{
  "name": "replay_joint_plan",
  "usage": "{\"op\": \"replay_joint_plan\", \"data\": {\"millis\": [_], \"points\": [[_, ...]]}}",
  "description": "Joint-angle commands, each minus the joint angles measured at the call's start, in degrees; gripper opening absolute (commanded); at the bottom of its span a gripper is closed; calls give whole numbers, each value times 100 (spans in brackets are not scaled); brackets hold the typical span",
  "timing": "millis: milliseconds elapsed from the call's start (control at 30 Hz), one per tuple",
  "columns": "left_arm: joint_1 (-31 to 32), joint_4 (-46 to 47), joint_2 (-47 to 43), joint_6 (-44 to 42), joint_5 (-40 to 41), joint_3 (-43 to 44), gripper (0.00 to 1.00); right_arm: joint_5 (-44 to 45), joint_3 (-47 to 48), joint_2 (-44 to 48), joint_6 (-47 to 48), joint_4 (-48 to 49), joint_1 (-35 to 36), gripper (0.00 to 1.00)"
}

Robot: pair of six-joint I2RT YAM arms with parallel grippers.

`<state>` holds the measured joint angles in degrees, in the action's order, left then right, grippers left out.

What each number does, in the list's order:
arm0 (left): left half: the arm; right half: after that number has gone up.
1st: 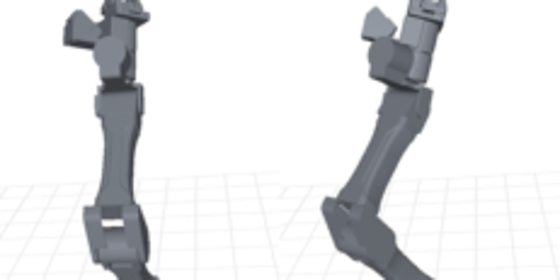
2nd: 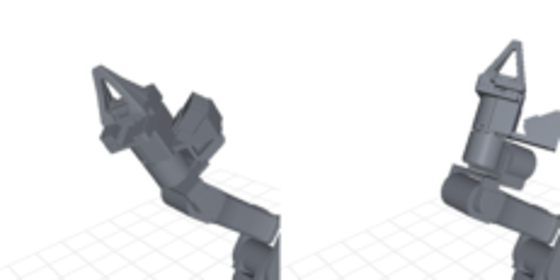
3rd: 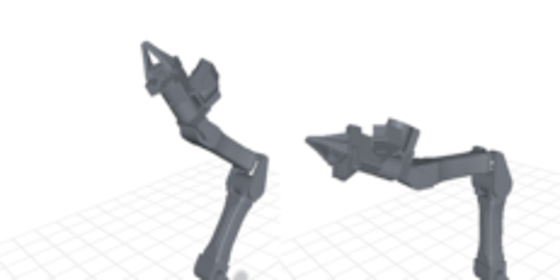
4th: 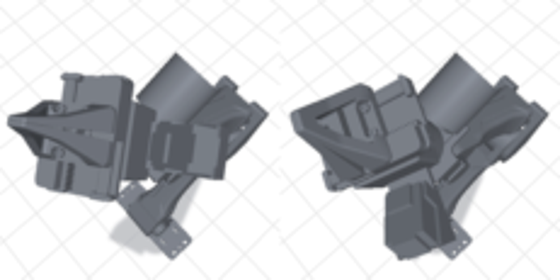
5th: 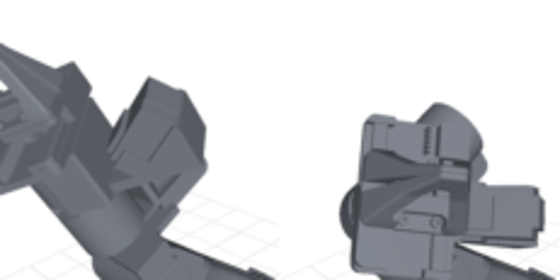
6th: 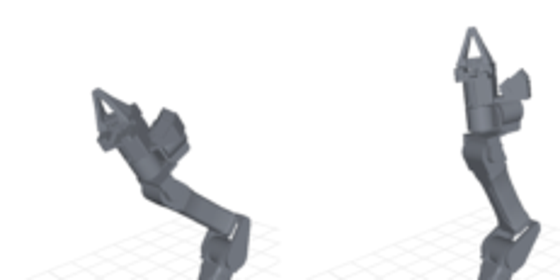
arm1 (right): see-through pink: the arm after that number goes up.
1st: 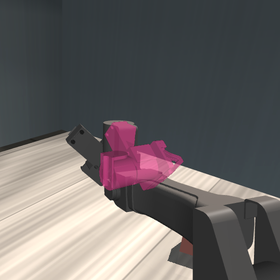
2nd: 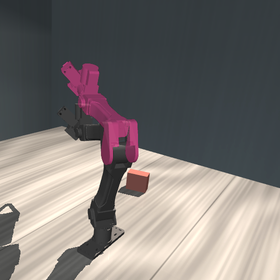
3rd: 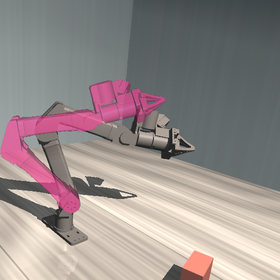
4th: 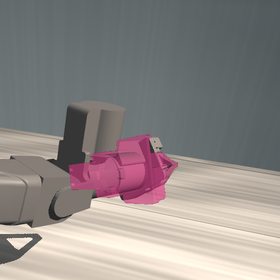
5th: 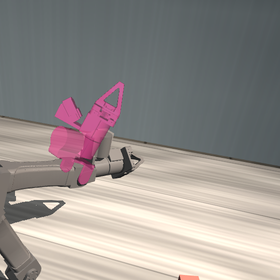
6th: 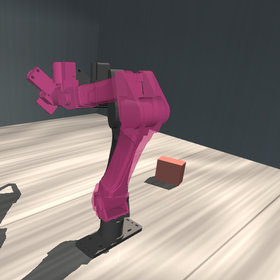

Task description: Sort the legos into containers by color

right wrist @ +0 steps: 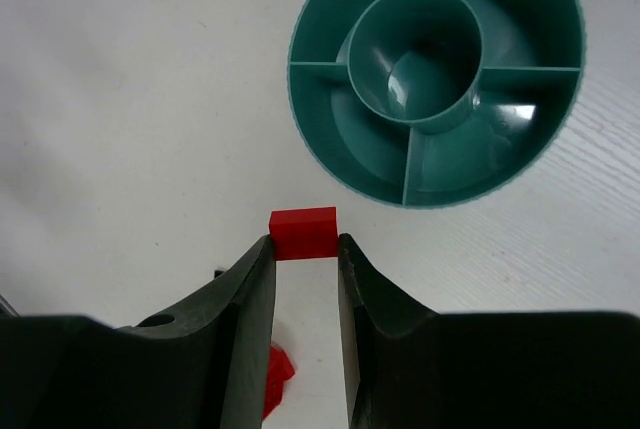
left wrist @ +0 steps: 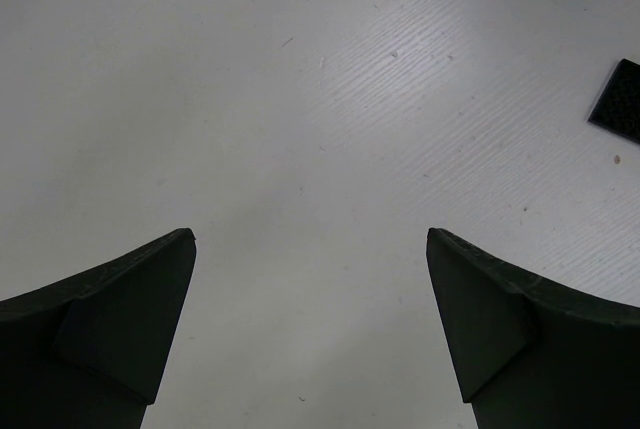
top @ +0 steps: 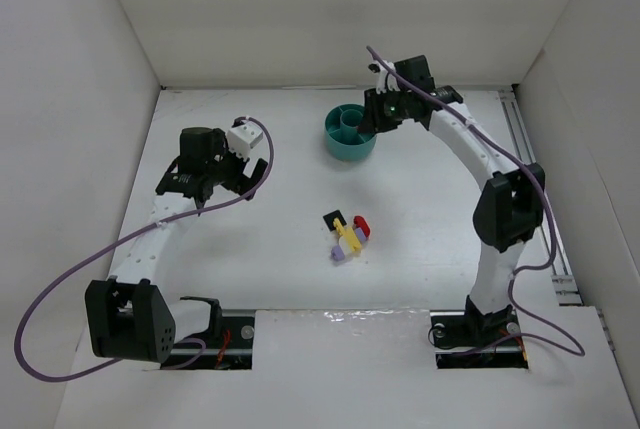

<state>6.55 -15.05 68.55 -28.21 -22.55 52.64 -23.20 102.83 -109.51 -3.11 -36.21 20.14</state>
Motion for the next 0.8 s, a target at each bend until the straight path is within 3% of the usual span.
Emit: {"op": "replay_joint_plan", "data": {"millis": [0, 767], "points": [[-13, 169, -79, 43, -127, 246, 99, 96, 501, -254, -487, -193, 209, 3], [-13, 397, -27, 149, 136, 141, 100, 1090, 1187, -1063, -1701, -704, 535, 1]]}}
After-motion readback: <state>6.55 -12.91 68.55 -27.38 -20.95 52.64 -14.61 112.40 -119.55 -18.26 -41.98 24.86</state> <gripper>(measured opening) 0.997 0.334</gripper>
